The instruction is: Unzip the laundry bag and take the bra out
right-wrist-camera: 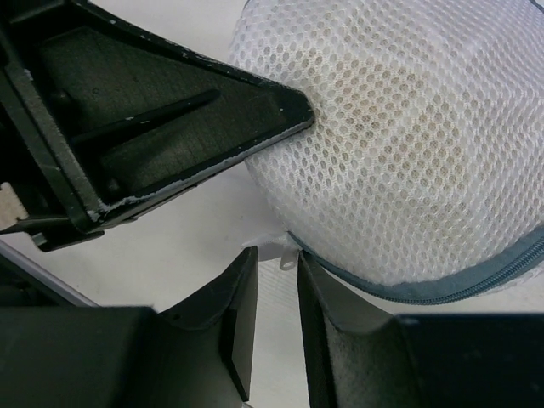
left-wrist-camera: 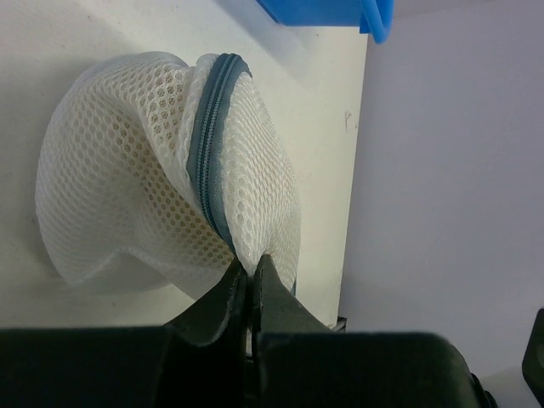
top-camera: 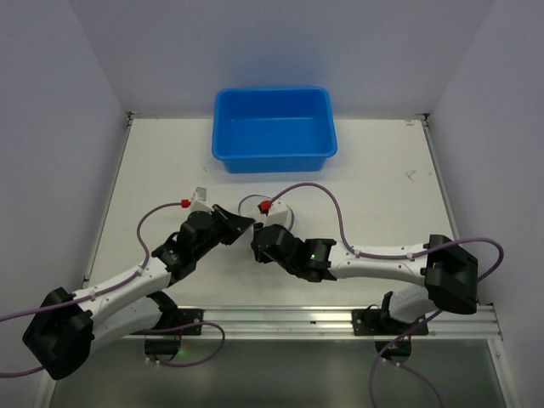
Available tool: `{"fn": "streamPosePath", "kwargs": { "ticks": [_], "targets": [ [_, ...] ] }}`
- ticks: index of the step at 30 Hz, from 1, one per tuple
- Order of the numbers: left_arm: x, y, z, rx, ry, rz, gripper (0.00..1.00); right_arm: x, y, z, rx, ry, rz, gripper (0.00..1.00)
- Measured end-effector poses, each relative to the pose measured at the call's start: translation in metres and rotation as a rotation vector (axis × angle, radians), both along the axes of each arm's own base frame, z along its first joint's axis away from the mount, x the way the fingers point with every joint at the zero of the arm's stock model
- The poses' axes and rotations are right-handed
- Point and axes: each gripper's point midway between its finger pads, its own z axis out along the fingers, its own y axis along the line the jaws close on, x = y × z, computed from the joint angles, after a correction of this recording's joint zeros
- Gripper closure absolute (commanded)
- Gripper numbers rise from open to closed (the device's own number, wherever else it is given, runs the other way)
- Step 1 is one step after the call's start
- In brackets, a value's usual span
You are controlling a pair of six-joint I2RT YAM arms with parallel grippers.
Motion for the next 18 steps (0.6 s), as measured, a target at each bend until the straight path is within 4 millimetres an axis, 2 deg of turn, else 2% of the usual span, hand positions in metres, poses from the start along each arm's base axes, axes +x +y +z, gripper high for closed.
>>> {"fn": "streamPosePath", "kwargs": {
  "ticks": [3,8,13,18],
  "targets": [
    [0.000,0.000,0.000,0.001,-0.002,0.003,1.00,0.004,-0.002,-0.005,-0.005,0.011,-0.024,0.78],
    [0.002,0.002,0.001,0.003,-0.007,0.011,1.00,0.012,-0.008,-0.007,-0.010,0.015,-0.066,1.00],
    [0.002,0.003,-0.001,0.019,-0.013,0.008,1.00,0.014,-0.015,-0.005,-0.017,0.006,-0.073,1.00],
    [0.000,0.001,-0.001,0.035,-0.022,-0.008,1.00,0.019,-0.036,0.002,-0.004,-0.003,-0.083,1.00]
  ]
}}
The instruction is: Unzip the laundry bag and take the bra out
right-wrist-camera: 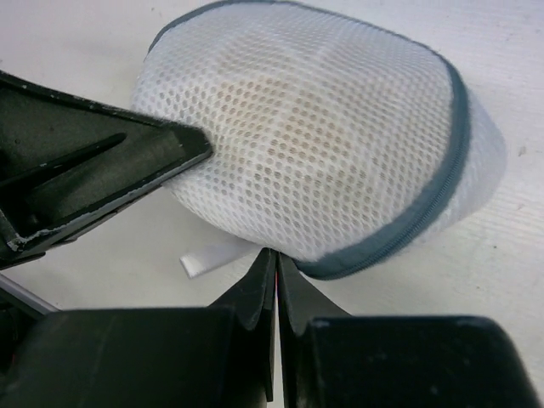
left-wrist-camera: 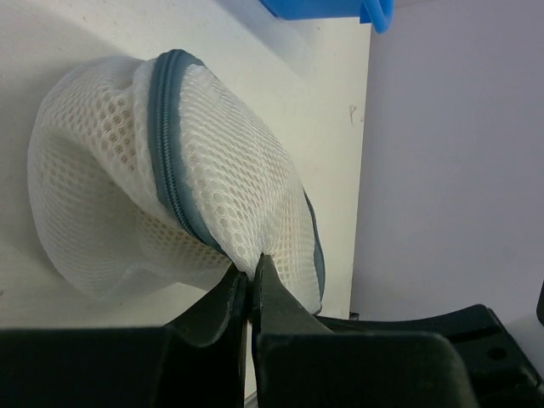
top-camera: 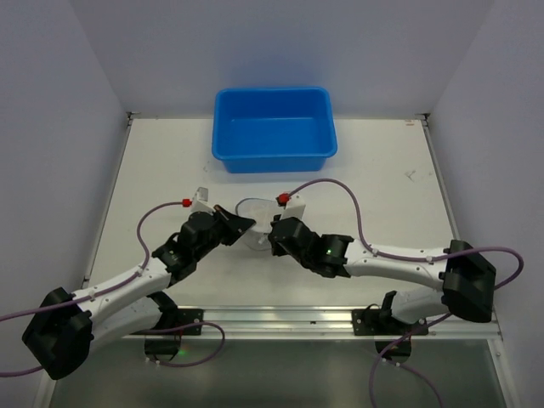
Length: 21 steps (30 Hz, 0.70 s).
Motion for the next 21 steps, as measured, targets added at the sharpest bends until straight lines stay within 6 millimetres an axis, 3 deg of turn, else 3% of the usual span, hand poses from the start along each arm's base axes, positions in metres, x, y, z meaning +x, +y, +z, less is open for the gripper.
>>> {"fn": "streamPosePath", "kwargs": {
  "ticks": [6,9,17,20,21],
  "targets": [
    [0.000,0.000,0.001,0.031,-0.021,-0.016,1.00,0.007,-0.036,0.011,0.042,0.008,0.019,1.00],
    [-0.002,0.007,-0.009,0.094,-0.013,-0.024,1.00,0.020,-0.066,0.014,-0.033,-0.026,-0.025,1.00],
    [-0.001,0.009,-0.009,0.215,-0.053,-0.101,1.00,0.033,-0.110,-0.005,-0.217,-0.003,-0.037,1.00],
    [-0.001,0.006,-0.008,0.211,-0.054,-0.111,1.00,0.021,-0.095,-0.007,-0.172,0.036,0.045,0.80],
    [-0.001,0.006,-0.009,0.211,-0.048,-0.113,1.00,0.015,-0.087,-0.006,-0.147,0.047,0.080,0.67]
  ]
}}
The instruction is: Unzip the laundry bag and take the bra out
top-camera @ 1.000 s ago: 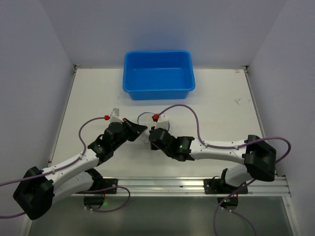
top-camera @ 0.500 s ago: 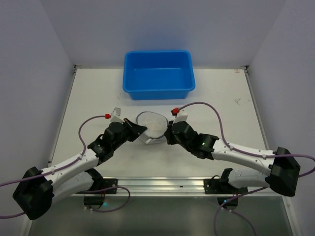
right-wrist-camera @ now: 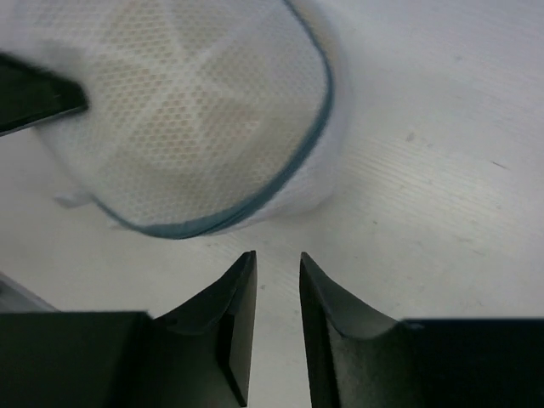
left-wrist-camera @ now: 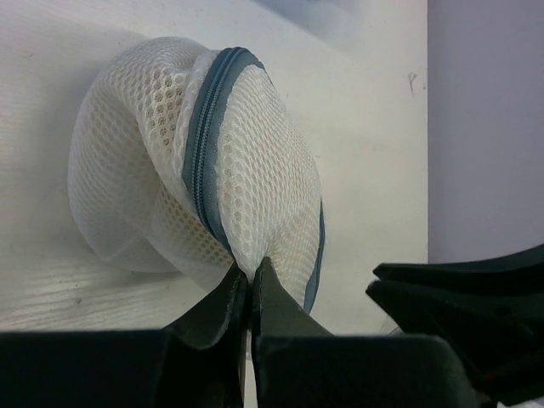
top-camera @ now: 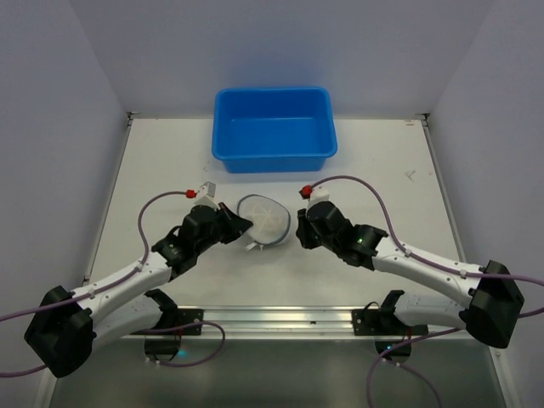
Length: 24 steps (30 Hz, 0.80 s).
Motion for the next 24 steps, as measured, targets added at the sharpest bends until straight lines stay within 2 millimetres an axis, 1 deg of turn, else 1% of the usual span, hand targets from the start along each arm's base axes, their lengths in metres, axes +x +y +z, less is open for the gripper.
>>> {"fn": "streamPosePath", "kwargs": {
  "ticks": [2,3,6,9,13,19,24],
  "targets": [
    [0.001,-0.001,-0.003,0.000,0.014,0.001,1.00,-0.013,0.019,0.005,0.052,0.015,0.064,0.56],
    [0.001,-0.002,-0.004,-0.003,0.021,0.003,1.00,-0.022,0.029,0.007,0.079,0.021,0.100,0.48],
    [0.002,-0.005,-0.004,-0.035,0.044,0.018,1.00,-0.040,0.053,0.012,0.126,0.021,0.168,0.42],
    [0.004,-0.007,-0.001,-0.071,0.063,0.039,1.00,-0.054,0.074,0.010,0.143,0.034,0.213,0.42],
    [0.005,-0.008,0.003,-0.109,0.084,0.067,1.00,-0.060,0.087,0.003,0.134,0.049,0.224,0.44],
    [0.008,-0.009,0.010,-0.151,0.096,0.093,1.00,-0.054,0.093,-0.007,0.110,0.041,0.201,0.47],
    [0.008,-0.009,0.014,-0.169,0.101,0.100,1.00,-0.043,0.097,-0.007,0.100,0.010,0.169,0.50]
  ]
}}
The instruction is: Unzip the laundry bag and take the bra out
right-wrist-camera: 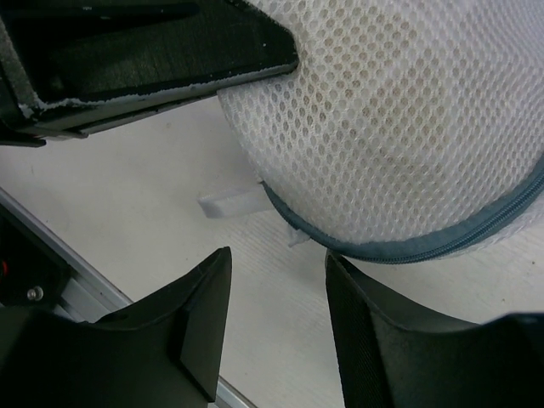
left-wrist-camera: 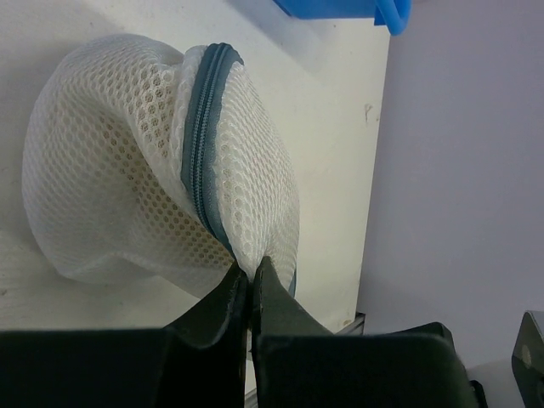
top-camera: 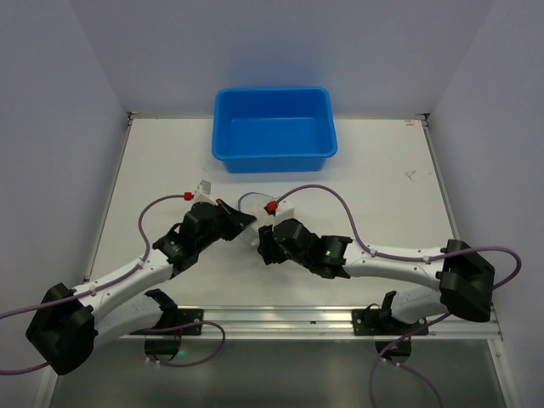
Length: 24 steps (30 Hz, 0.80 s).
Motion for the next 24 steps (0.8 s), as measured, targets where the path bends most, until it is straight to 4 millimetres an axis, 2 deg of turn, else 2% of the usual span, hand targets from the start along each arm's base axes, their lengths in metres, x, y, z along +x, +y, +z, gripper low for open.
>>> {"fn": "streamPosePath", "kwargs": {
  "ticks": [7,12,15,18,22,24],
  "targets": [
    [0.001,0.000,0.005,-0.014,-0.004,0.008,1.00,0.014,-0.001,-0.001,-0.024,-0.055,-0.051,0.57],
    [0.001,0.000,0.005,-0.020,0.000,0.012,1.00,0.020,-0.002,-0.008,-0.051,-0.070,-0.071,0.65],
    [0.001,0.000,0.005,-0.020,-0.001,0.013,1.00,0.024,-0.002,-0.006,-0.050,-0.090,-0.082,0.69],
    [0.002,0.000,0.005,-0.020,-0.002,0.017,1.00,0.028,-0.002,-0.003,-0.052,-0.111,-0.091,0.76],
    [0.002,0.000,0.005,-0.019,-0.003,0.017,1.00,0.029,-0.003,-0.002,-0.062,-0.130,-0.086,1.00],
    [0.002,0.001,0.005,-0.018,-0.004,0.019,1.00,0.030,-0.004,-0.003,-0.074,-0.138,-0.081,1.00]
  ]
}}
